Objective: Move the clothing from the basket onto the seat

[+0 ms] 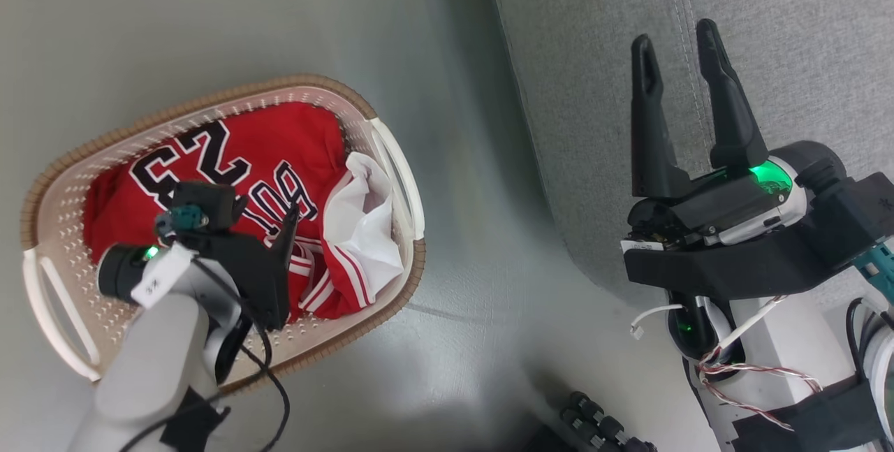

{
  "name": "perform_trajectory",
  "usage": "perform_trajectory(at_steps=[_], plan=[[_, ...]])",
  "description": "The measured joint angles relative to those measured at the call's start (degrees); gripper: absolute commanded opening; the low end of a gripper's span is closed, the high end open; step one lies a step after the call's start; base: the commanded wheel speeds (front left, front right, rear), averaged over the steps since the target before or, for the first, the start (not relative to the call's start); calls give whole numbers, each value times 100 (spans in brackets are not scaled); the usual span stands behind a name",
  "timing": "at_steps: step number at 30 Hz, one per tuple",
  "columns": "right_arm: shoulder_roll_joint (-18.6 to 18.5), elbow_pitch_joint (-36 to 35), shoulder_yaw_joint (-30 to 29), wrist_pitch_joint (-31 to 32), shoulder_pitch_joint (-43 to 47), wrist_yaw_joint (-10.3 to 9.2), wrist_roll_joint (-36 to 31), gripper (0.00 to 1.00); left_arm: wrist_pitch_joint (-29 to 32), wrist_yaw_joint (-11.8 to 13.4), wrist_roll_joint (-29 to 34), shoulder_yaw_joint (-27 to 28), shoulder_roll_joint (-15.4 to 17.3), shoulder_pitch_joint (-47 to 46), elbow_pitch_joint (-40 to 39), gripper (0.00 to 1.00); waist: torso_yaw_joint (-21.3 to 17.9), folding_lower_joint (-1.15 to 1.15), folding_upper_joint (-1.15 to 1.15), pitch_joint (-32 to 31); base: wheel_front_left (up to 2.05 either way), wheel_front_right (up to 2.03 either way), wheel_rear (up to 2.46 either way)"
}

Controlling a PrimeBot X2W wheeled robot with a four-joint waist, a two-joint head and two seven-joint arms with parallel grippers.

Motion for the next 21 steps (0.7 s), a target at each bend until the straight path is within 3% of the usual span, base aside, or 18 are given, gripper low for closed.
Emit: perform_trajectory(at_steps=[12,21], plan=[[29,-97,190,-1,-200,48,-16,100,209,8,60,-11,-5,-765,603,100,-148,0,0,405,0,0,0],[35,-108,264,-1,-230,47,-19,100,162,219,374,-127,59,-1163,1123,100,-283,0,0,616,0,0,0]])
